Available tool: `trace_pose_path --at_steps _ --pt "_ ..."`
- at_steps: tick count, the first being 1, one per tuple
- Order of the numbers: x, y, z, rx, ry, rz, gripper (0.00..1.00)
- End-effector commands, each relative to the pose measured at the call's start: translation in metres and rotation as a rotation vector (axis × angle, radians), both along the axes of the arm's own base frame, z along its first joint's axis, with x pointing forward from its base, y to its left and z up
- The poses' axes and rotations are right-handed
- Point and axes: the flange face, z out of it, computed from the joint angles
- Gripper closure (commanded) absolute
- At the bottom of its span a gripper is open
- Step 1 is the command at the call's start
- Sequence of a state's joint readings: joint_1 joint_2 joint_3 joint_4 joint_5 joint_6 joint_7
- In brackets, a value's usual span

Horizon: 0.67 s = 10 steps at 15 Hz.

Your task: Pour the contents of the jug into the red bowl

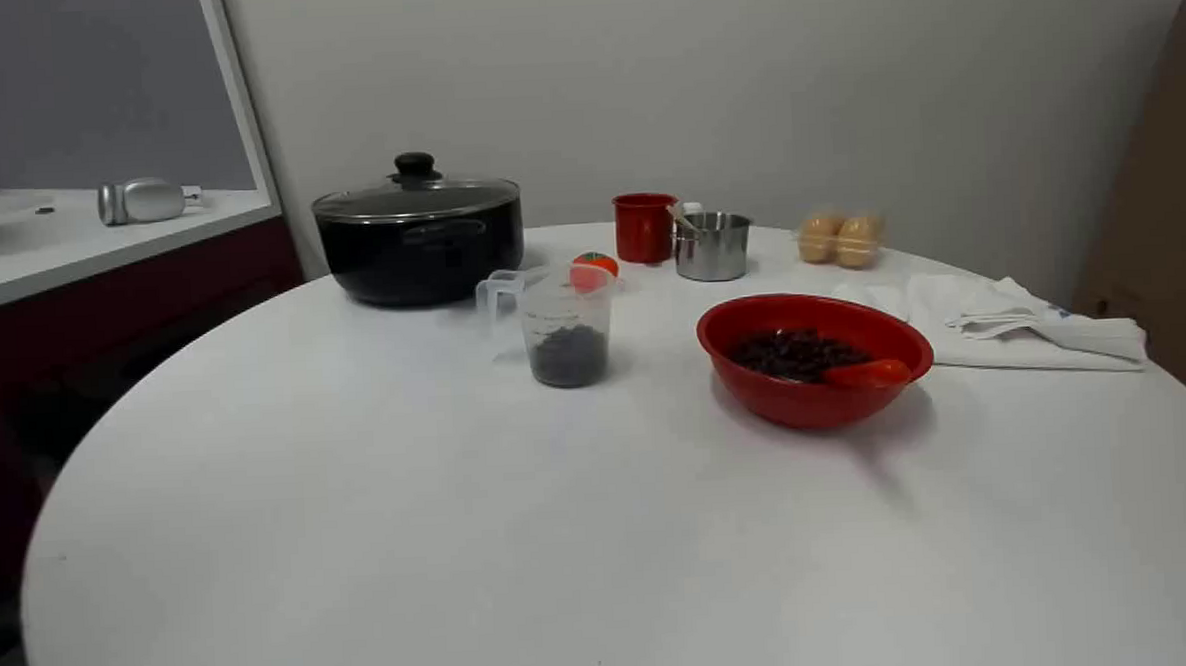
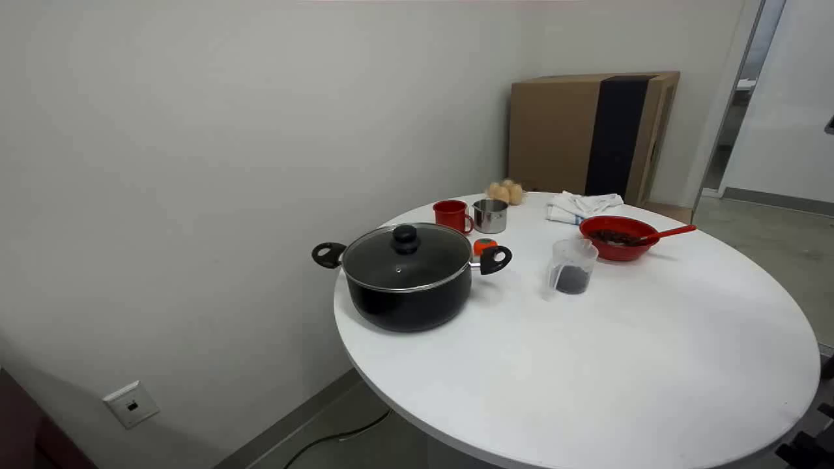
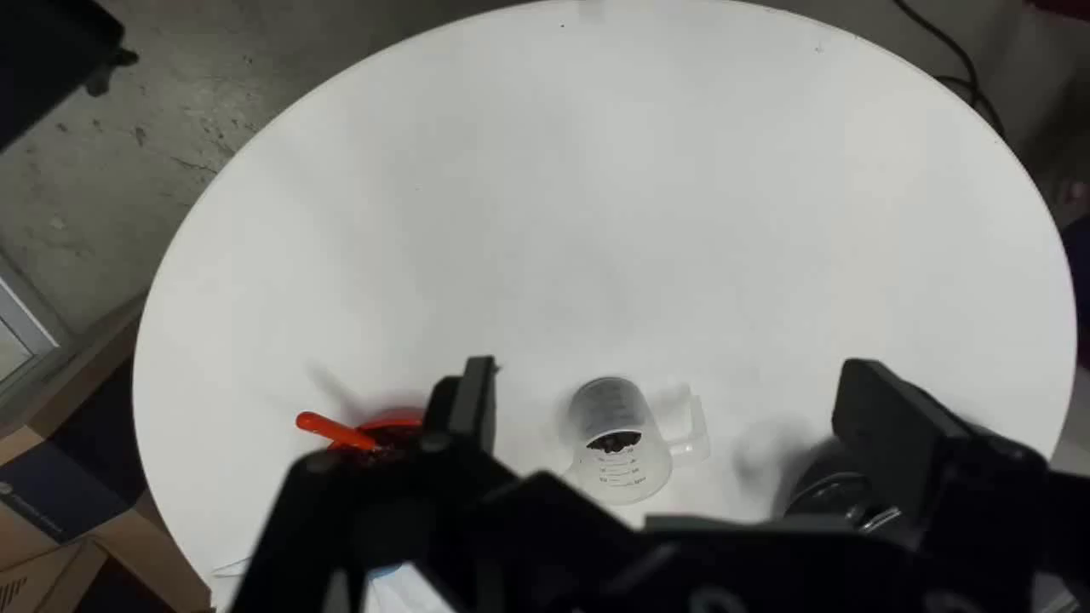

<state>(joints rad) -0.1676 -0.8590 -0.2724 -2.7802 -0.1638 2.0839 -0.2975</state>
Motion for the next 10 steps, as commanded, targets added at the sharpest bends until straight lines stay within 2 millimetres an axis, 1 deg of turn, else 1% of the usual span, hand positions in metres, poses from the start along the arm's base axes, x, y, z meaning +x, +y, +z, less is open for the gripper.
trace_pose_path --at_steps 1,9,10 --pt "0.0001 0.0001 0.0007 0.0 0.001 0.0 0.0" --pt "0.0002 0.0001 0.0004 0.001 0.002 0.0 0.0" --pt "0.0041 -0.0011 -0.002 0.004 0.008 0.006 0.0"
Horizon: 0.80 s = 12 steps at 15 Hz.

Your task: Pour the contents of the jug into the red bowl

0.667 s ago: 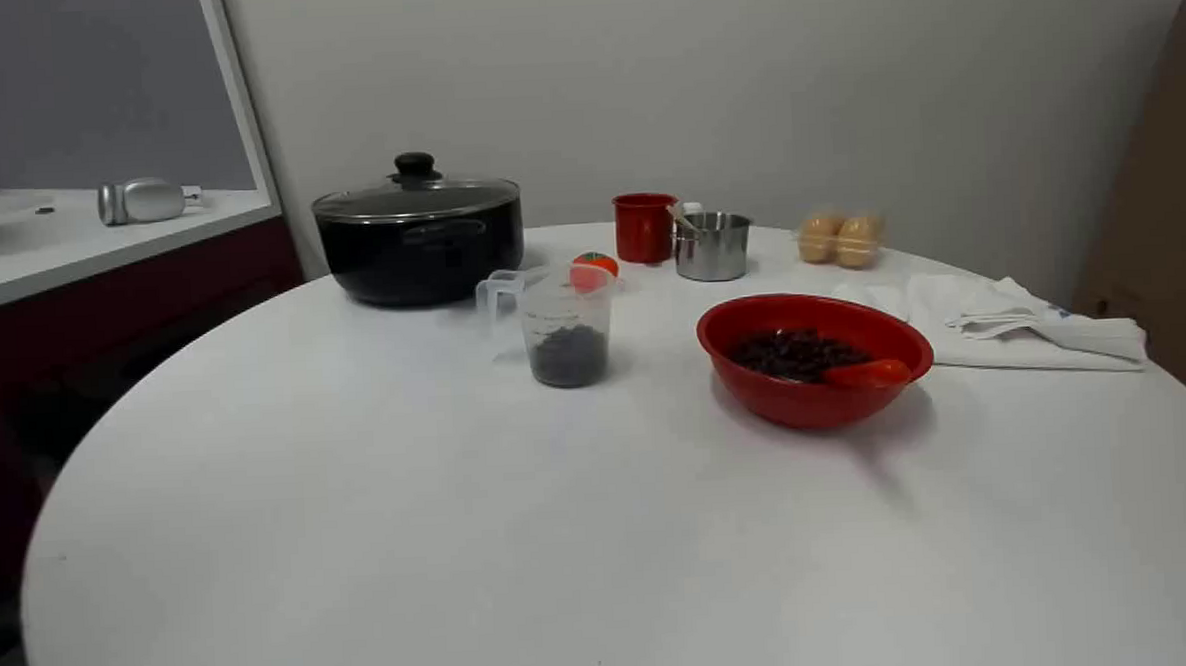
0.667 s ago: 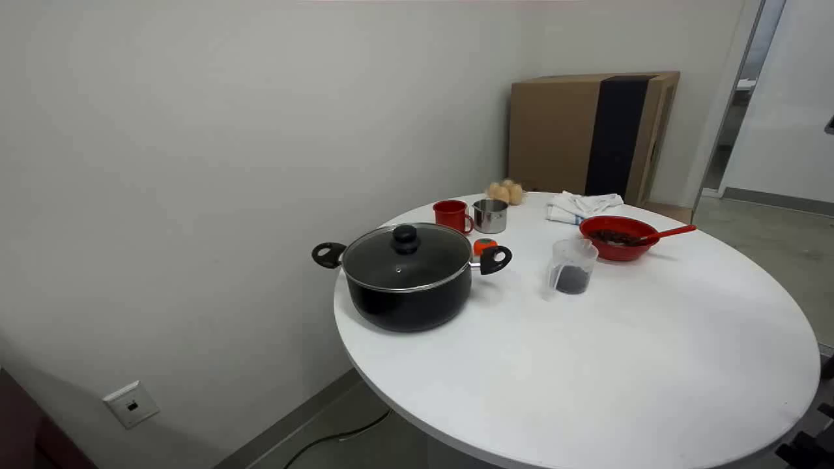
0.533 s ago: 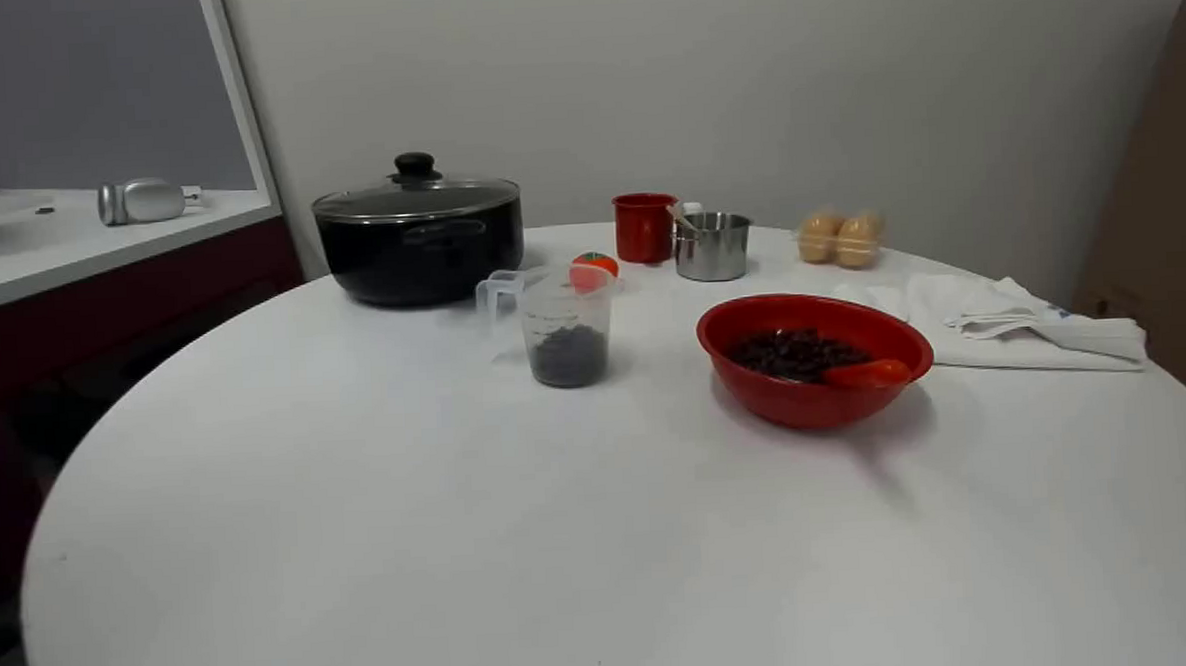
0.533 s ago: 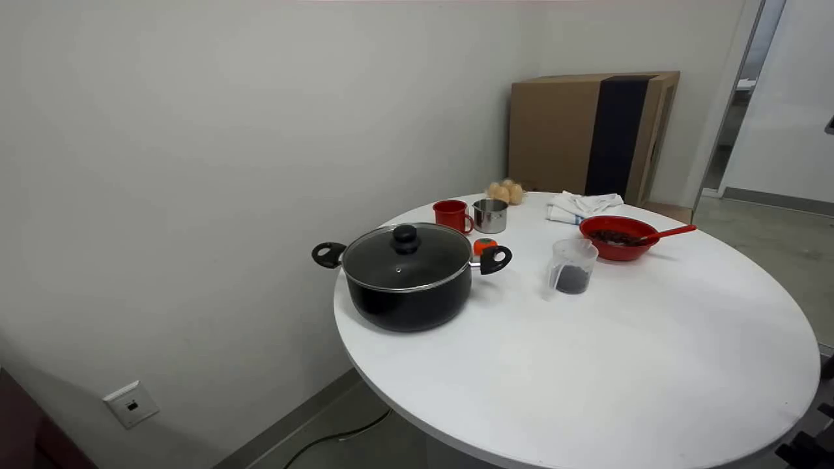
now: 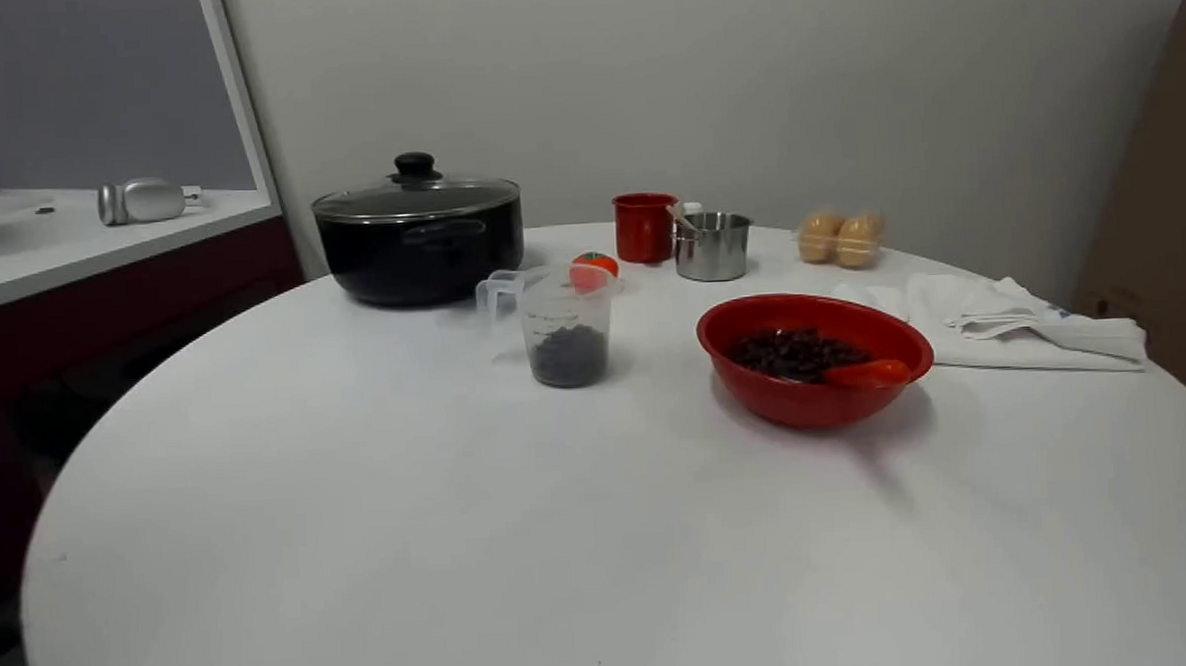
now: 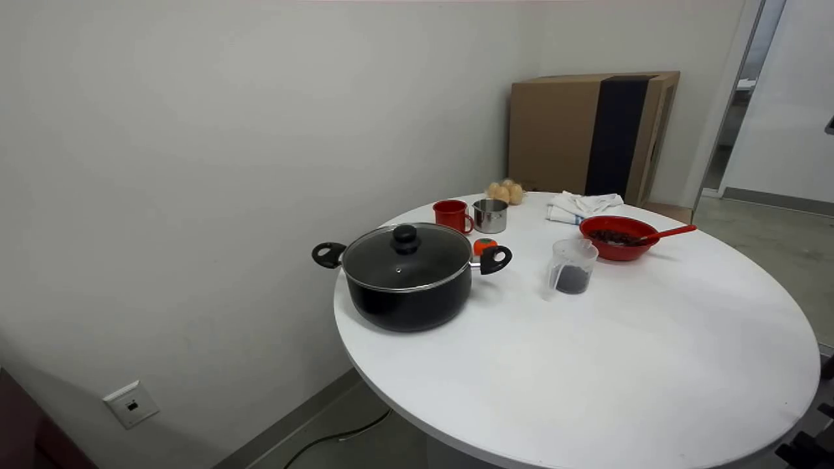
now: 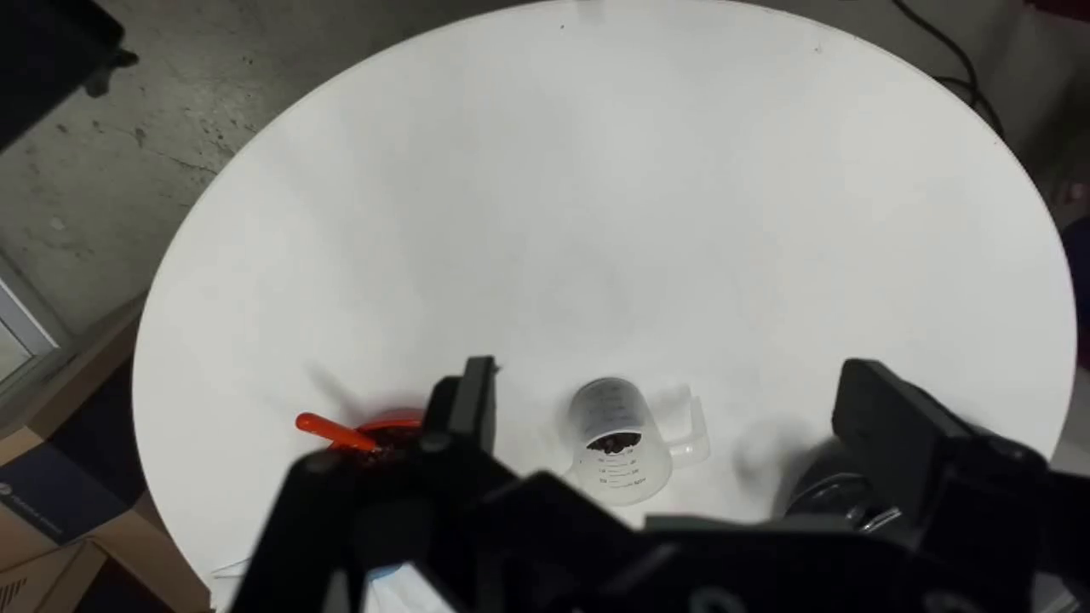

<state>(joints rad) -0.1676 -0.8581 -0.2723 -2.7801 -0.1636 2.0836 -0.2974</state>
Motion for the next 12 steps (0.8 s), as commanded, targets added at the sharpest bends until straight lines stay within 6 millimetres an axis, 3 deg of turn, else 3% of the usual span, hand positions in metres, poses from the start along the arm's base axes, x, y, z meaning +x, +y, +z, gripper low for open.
trace_pose_path --at_steps 1,7,12 --pt "0.006 -0.002 -0.003 0.004 0.011 0.005 0.0" --pt "0.043 -0.019 -0.01 -0.019 0.042 -0.011 0.0" --pt "0.088 -0.026 -0.025 -0.052 0.116 0.01 0.0"
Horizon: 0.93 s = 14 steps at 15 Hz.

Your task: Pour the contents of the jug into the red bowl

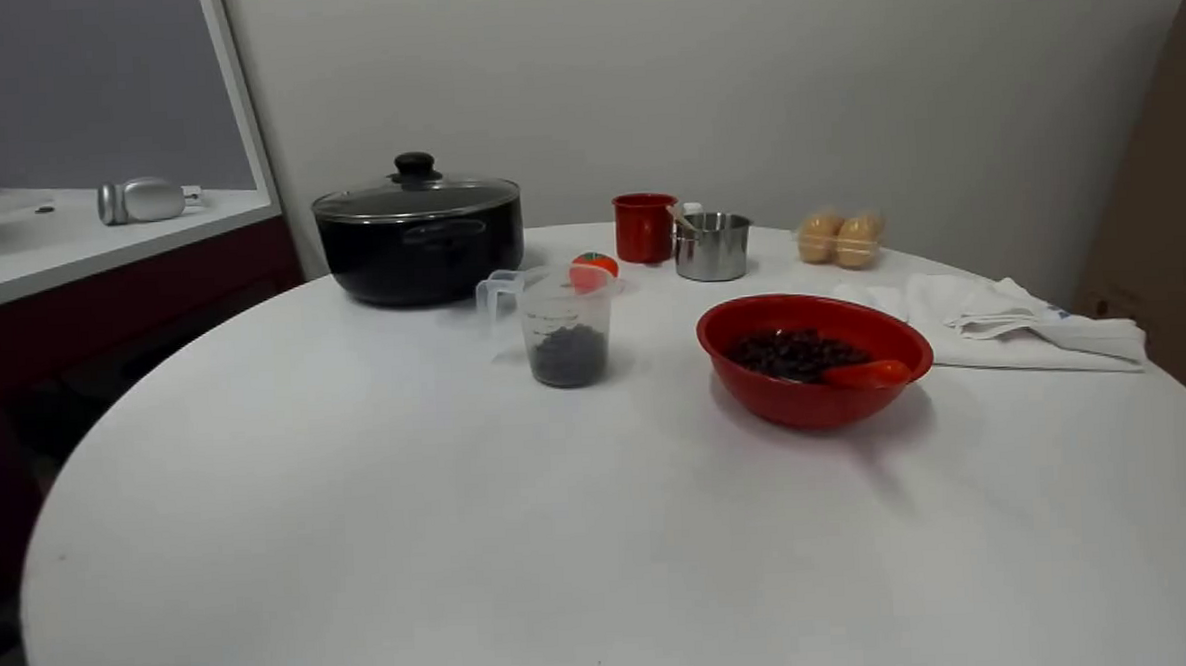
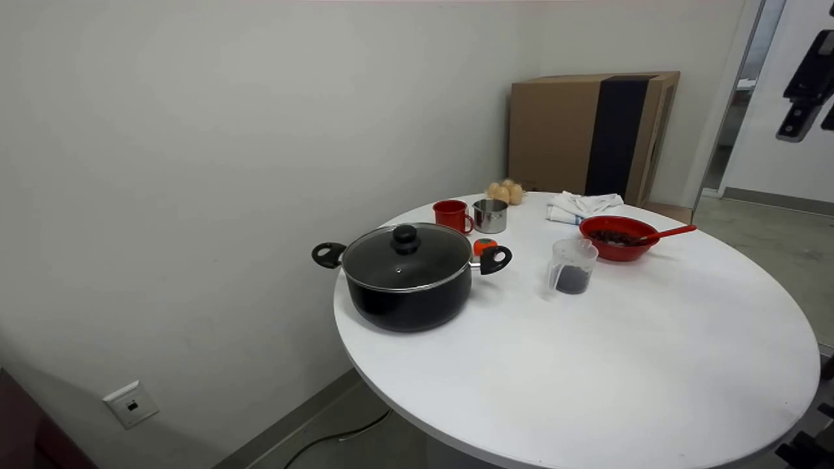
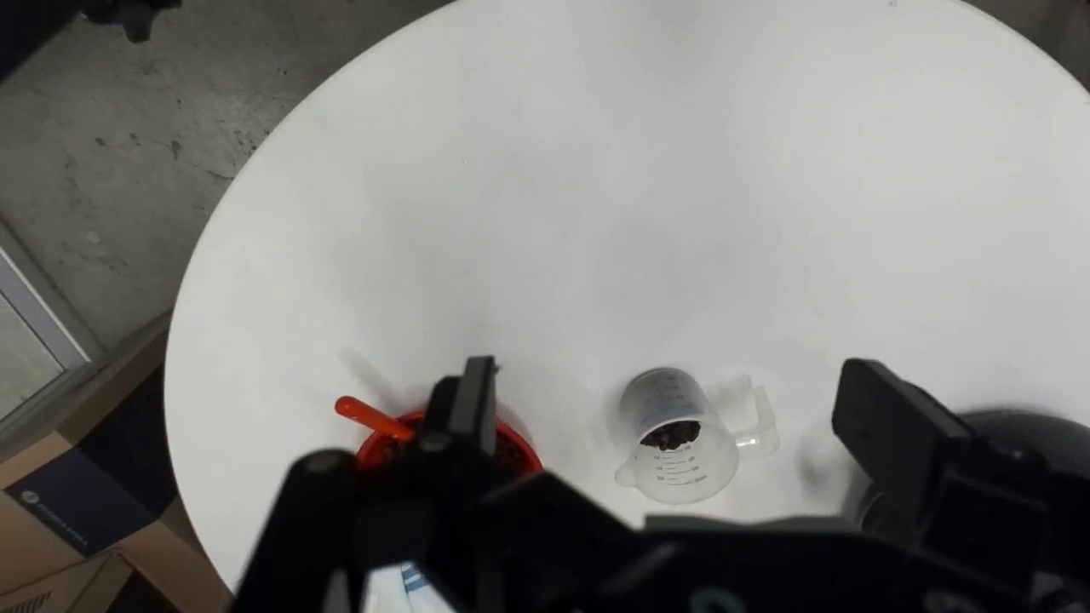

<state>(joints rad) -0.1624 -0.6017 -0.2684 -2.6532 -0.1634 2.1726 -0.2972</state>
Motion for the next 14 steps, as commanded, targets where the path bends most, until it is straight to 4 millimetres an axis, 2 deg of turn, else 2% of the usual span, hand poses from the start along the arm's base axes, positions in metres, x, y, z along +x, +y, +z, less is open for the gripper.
trace_pose_path --at_steps 1,5,8,11,14 --pt "0.041 -0.002 -0.014 -0.02 0.086 0.037 0.0" --pt "0.065 0.022 -0.042 -0.05 0.201 0.207 0.0" --pt "0.076 0.048 -0.056 -0.109 0.254 0.343 0.0" --pt "0.085 0.074 -0.062 -0.186 0.293 0.473 0.0" --pt "0.09 0.098 -0.059 -0.227 0.298 0.628 0.0"
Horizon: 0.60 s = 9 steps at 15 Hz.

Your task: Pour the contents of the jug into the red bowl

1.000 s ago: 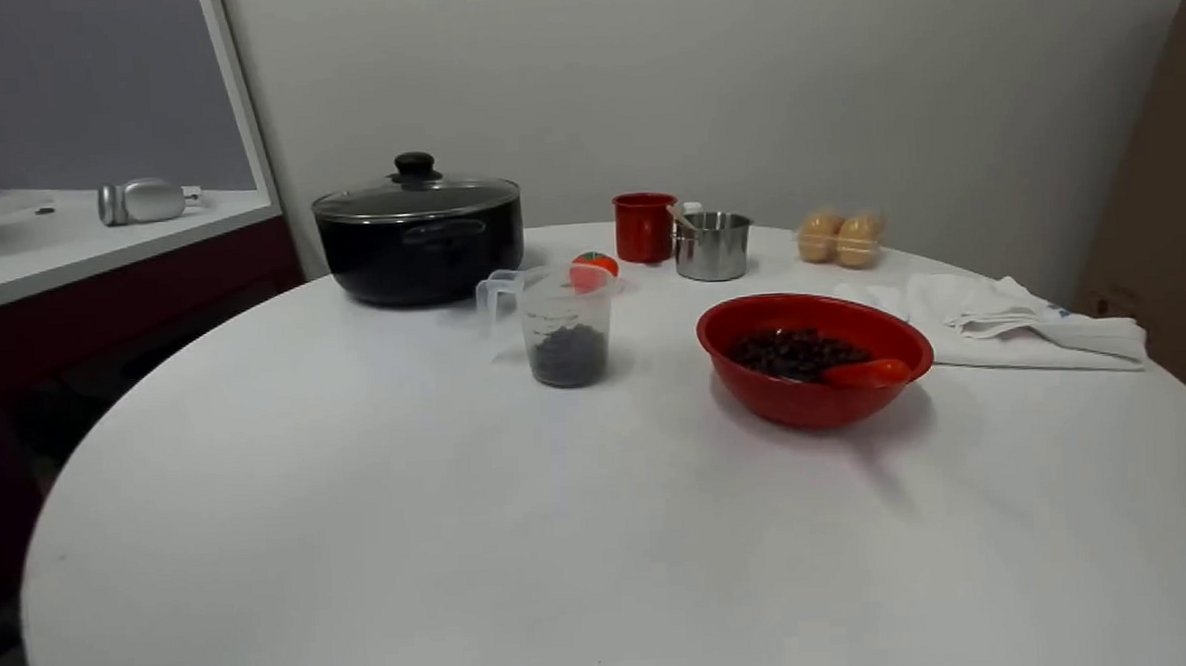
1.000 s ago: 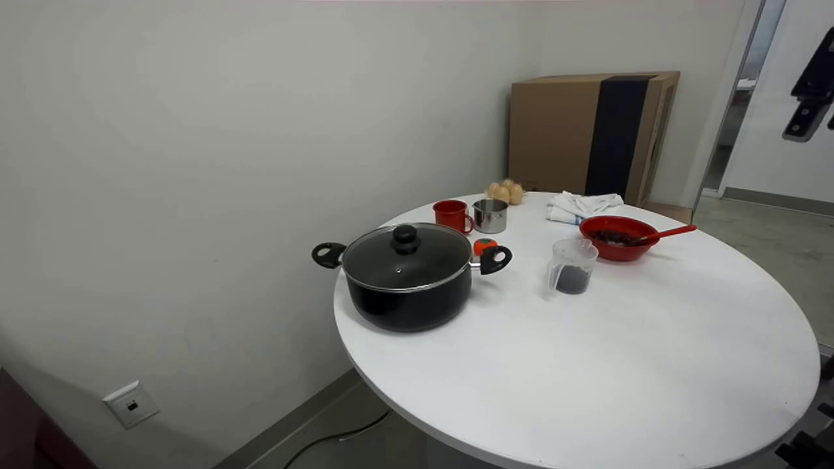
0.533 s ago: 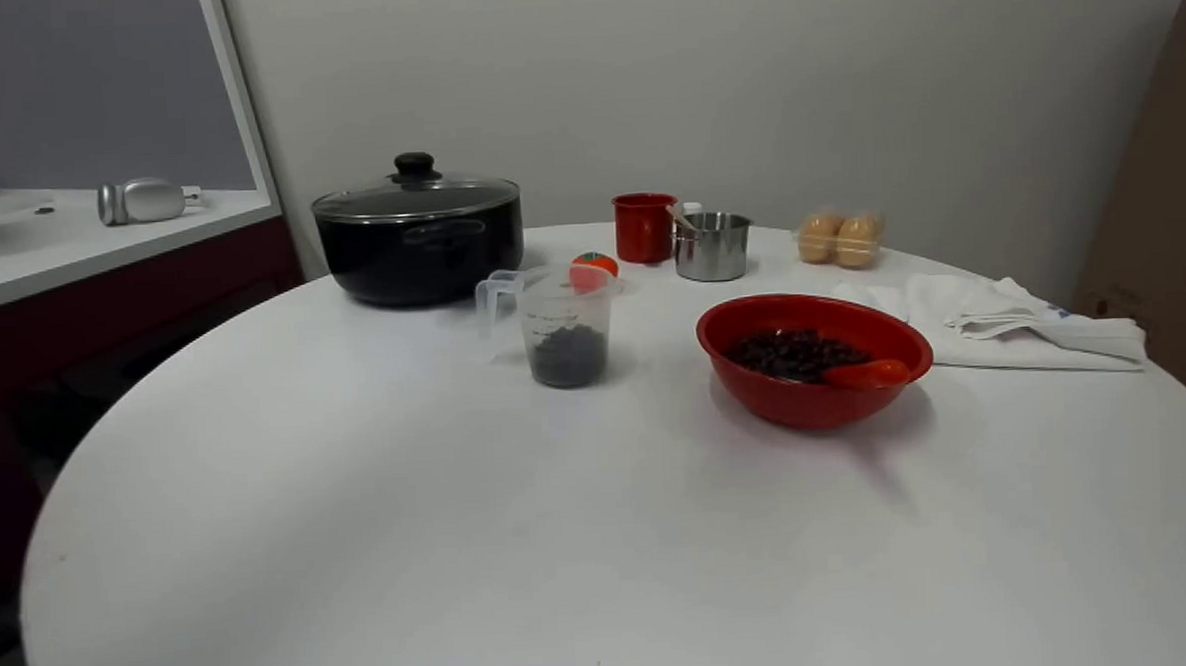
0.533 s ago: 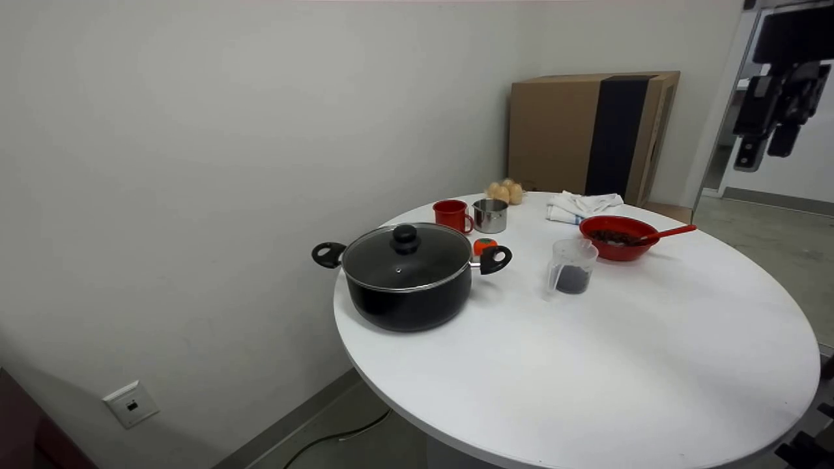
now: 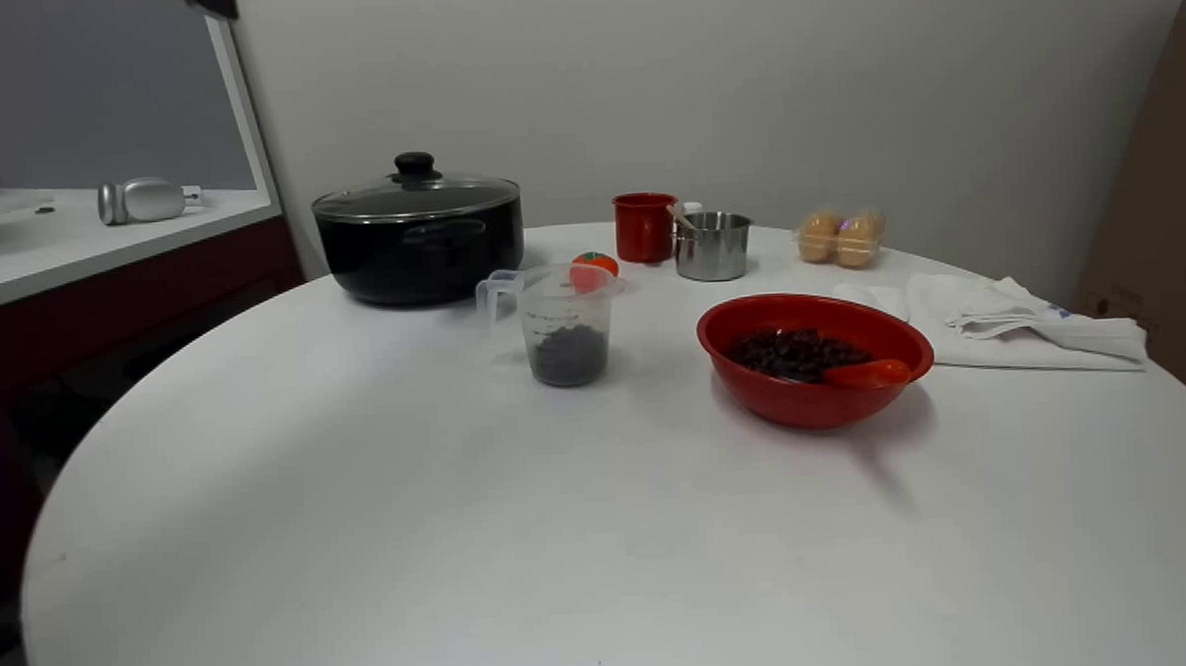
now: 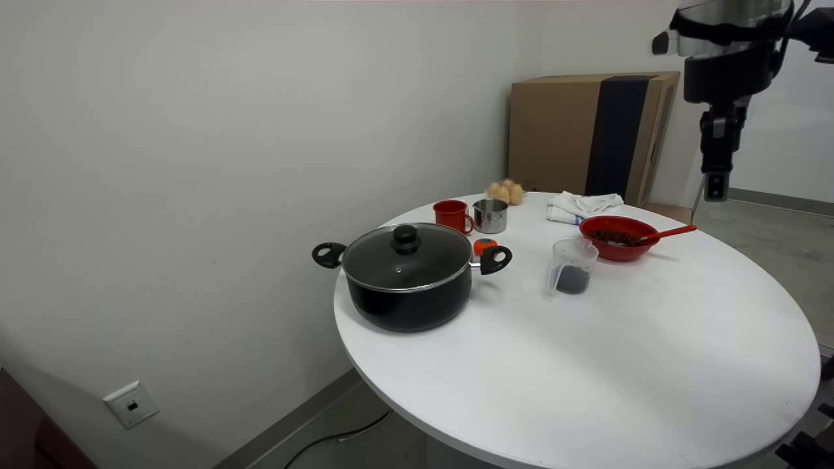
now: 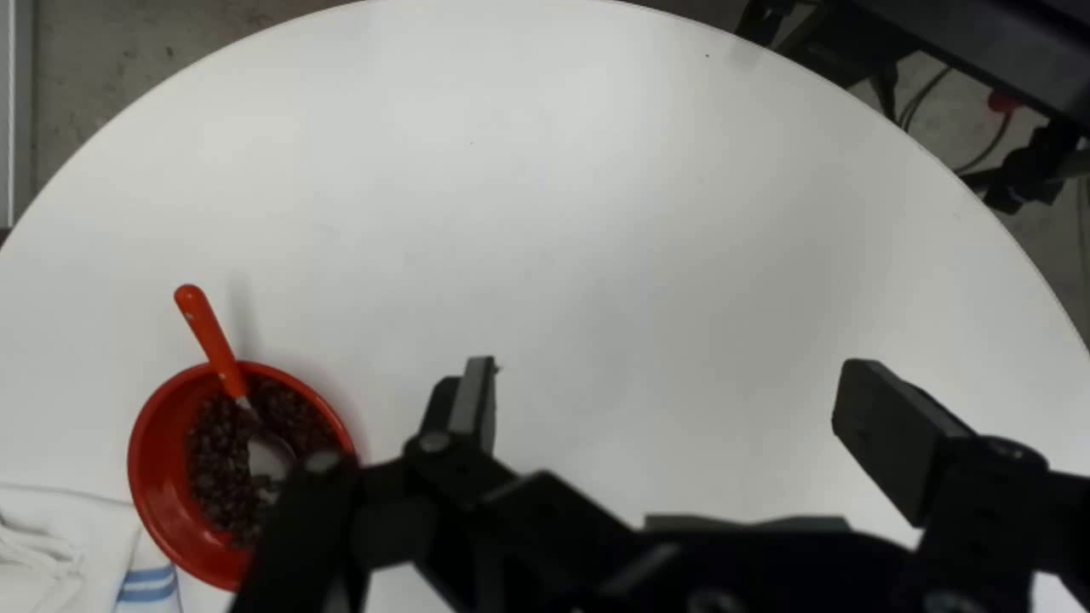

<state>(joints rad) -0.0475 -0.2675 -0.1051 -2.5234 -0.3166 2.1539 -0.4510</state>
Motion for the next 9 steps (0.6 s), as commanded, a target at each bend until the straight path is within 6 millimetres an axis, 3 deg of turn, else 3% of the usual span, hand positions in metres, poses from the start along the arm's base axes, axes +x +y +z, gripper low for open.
trace_pose_path --at_steps 1,6,7,9 --pt "0.01 0.022 0.01 -0.015 0.032 0.193 0.0" --pt "0.015 0.043 0.034 0.011 0.034 0.463 0.0" --pt "0.015 0.04 0.02 0.004 0.029 0.371 0.0" --pt "0.016 0.043 0.027 0.005 0.026 0.427 0.0"
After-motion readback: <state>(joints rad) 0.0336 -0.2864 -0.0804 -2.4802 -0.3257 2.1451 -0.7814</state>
